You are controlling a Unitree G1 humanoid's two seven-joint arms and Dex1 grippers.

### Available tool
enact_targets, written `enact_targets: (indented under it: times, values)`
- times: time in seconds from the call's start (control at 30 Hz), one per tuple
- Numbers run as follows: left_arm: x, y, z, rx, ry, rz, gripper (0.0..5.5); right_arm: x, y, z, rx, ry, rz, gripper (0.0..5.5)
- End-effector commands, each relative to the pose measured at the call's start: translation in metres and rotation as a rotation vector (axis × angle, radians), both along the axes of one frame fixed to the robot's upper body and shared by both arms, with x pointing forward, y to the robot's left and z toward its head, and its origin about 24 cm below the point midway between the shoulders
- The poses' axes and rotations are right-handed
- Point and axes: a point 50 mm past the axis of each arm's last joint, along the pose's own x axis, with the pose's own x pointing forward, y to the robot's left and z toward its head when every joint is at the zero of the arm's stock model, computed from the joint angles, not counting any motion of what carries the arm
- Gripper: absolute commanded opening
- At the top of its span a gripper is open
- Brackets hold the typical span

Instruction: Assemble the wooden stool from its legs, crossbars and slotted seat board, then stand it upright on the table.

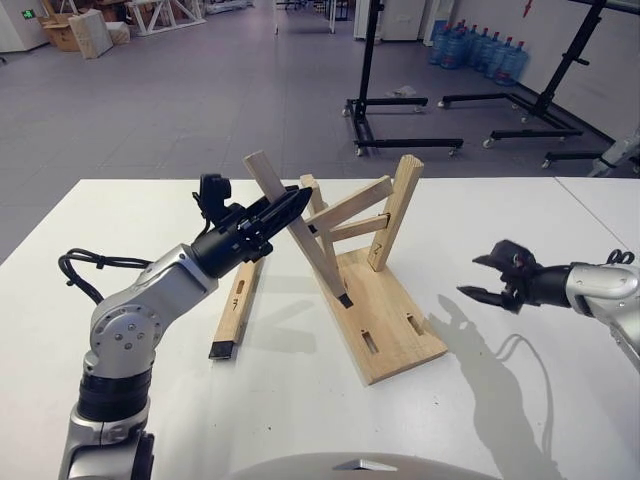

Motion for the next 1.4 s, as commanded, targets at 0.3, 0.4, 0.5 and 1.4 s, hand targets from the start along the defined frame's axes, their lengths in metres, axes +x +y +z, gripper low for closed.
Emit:
enact_targets:
  times: [0.3, 0.4, 0.5, 1.4]
  values:
    - [-0.007, -0.001, -0.023, -0.005, 0.034, 0.025, 2.09, -0.020, 0.038, -0.049, 0.090, 0.154, 0.147, 3.40]
    - [-0.007, -0.001, -0.023, 0.009, 0.023, 0.019, 2.09, -0.024, 0.054, -0.054, 0.135, 0.161, 0.172, 3.40]
    - [-0.008, -0.001, -0.023, 0.043, -0.005, 0.004, 2.09, -0.031, 0.069, -0.054, 0.184, 0.173, 0.200, 3.40]
    - [0.009, -0.011, -0.035, 0.179, -0.148, -0.327, 2.09, -0.009, 0.065, -0.020, 0.275, 0.067, 0.113, 3.40]
